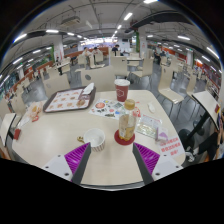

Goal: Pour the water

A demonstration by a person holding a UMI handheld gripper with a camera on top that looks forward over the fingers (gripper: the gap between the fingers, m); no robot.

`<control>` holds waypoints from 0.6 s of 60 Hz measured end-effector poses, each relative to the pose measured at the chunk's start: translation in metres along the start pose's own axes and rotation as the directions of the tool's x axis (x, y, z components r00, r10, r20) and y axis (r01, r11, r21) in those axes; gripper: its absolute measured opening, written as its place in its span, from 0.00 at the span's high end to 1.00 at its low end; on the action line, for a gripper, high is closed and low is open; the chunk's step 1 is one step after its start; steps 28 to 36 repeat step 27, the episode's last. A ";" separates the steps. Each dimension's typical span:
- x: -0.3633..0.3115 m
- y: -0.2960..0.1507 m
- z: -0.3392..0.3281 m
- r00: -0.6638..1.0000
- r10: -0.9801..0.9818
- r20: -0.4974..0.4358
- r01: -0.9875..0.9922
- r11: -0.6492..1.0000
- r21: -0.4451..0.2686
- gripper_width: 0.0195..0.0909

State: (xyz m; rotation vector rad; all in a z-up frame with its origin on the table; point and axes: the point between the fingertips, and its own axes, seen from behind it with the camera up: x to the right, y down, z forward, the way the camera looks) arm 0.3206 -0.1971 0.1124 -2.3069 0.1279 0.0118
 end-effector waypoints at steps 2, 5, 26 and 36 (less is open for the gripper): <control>-0.004 0.001 -0.007 1.000 -0.003 -0.007 0.003 1.000 -0.001 0.08; -0.011 0.003 -0.019 1.000 -0.009 -0.018 0.009 1.000 0.007 0.08; -0.029 0.004 -0.052 0.999 -0.041 -0.029 0.042 0.999 0.017 0.08; -0.029 0.004 -0.052 0.999 -0.044 -0.030 0.044 0.999 0.015 0.08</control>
